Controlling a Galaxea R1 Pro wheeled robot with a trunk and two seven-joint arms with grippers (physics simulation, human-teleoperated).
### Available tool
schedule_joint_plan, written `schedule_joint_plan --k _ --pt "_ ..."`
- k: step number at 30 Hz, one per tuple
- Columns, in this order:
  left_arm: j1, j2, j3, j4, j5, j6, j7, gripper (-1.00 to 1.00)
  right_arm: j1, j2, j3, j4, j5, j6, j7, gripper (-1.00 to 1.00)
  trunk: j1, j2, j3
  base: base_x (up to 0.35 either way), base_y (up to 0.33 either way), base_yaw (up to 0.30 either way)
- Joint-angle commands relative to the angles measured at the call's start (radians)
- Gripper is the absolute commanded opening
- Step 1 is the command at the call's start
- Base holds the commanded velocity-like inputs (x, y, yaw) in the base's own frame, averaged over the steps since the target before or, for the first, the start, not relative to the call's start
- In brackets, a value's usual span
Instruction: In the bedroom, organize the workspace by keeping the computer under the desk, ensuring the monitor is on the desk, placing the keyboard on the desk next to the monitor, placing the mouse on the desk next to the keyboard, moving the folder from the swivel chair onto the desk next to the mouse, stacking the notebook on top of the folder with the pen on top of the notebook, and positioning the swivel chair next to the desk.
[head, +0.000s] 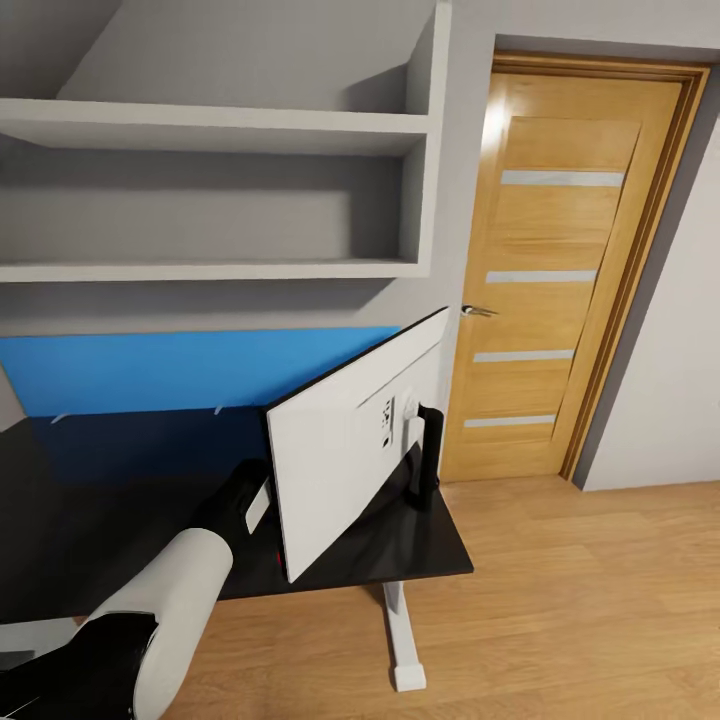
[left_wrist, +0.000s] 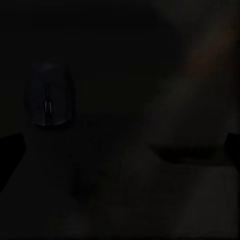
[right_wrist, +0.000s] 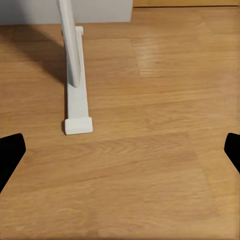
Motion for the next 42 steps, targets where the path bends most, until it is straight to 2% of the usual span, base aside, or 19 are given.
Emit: schedule_joint_plan --k 1,15,24,31,42 --pt "0.0 -0.001 0.003 -0.001 0.009 0.004 0.007 1.0 -0.001 0.0 0.007 0.002 -0.003 -0.004 -0.005 1.0 0.0 -0.001 -0.001 -0.01 -0.011 0.0" --pt "0.0 0.003 0.003 -0.001 0.006 0.004 0.008 1.0 -0.001 0.0 0.007 0.002 -0.003 -0.004 -0.005 1.0 0.0 -0.001 -0.001 -0.002 -0.002 0.0" --pt "0.0 0.051 0.005 -0.002 0.006 0.0 0.011 1.0 -0.001 0.0 0.007 0.002 -0.003 -0.004 -0.005 1.0 0.0 -0.001 -0.001 0.0 0.0 0.0" --pt "0.0 0.075 0.004 -0.002 0.005 -0.001 0.015 1.0 -0.001 0.0 0.006 0.002 -0.003 -0.004 -0.006 1.0 0.0 -0.001 -0.001 0.0 0.0 0.0" --pt "0.0 0.082 0.003 -0.001 0.005 -0.002 0.02 1.0 -0.001 0.001 0.007 0.002 -0.003 -0.003 -0.008 1.0 0.0 -0.001 -0.007 0.0 0.0 0.128"
